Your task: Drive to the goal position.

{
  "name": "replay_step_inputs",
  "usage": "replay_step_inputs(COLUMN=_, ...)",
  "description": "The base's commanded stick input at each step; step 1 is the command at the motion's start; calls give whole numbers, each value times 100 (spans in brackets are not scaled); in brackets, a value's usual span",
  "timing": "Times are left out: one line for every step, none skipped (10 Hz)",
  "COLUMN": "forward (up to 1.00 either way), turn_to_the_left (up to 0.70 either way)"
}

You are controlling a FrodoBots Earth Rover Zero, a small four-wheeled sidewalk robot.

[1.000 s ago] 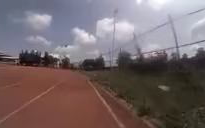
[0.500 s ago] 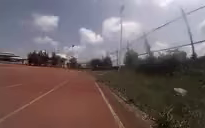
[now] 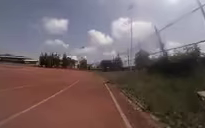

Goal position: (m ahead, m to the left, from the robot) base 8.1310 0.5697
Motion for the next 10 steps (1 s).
replay_step_inputs(forward=70, turn_to_the_left=0)
replay_step_inputs(forward=70, turn_to_the_left=0)
replay_step_inputs(forward=70, turn_to_the_left=0)
replay_step_inputs(forward=70, turn_to_the_left=0)
replay_step_inputs(forward=70, turn_to_the_left=0)
replay_step_inputs(forward=70, turn_to_the_left=0)
replay_step_inputs(forward=70, turn_to_the_left=0)
replay_step_inputs(forward=70, turn_to_the_left=0)
replay_step_inputs(forward=70, turn_to_the_left=0)
replay_step_inputs(forward=70, turn_to_the_left=0)
